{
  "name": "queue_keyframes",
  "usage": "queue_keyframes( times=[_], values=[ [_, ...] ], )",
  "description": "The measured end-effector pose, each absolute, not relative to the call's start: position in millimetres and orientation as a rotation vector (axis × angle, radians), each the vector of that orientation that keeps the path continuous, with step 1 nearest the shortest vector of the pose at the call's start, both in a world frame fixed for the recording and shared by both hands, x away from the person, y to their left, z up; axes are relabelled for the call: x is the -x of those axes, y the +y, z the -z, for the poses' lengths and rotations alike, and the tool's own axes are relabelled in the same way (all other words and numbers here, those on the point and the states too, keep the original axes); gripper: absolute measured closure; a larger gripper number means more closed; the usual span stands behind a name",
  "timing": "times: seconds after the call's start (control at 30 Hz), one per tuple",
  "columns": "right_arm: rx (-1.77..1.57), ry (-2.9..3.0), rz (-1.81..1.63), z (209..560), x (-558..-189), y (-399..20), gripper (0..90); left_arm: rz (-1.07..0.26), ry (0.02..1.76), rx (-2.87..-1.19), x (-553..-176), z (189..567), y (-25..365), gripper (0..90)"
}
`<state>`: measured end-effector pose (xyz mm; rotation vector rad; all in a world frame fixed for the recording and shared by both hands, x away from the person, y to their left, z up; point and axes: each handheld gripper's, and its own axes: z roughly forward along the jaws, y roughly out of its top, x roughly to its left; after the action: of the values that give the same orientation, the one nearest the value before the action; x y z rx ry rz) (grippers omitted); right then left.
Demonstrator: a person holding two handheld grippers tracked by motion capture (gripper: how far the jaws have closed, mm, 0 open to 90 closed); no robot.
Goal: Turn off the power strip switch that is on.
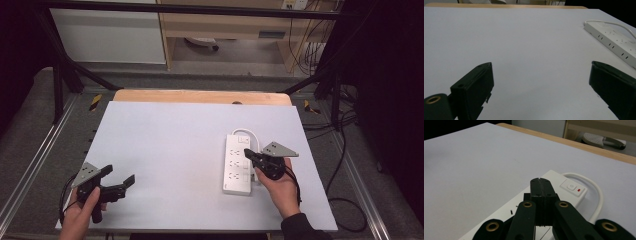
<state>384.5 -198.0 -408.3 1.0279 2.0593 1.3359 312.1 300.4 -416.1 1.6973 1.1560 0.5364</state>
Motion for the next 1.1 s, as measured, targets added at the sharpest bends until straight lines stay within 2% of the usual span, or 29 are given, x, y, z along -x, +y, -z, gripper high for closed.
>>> queue_keyframes(
  times=[1.1],
  values=[
    [-1.092, 2.153, -1.227, 424.5, -387.8, -198.6, 90.0, -0.541, 1.149, -1.693, -311.8, 415.3, 300.7, 5.8]
  ],
)
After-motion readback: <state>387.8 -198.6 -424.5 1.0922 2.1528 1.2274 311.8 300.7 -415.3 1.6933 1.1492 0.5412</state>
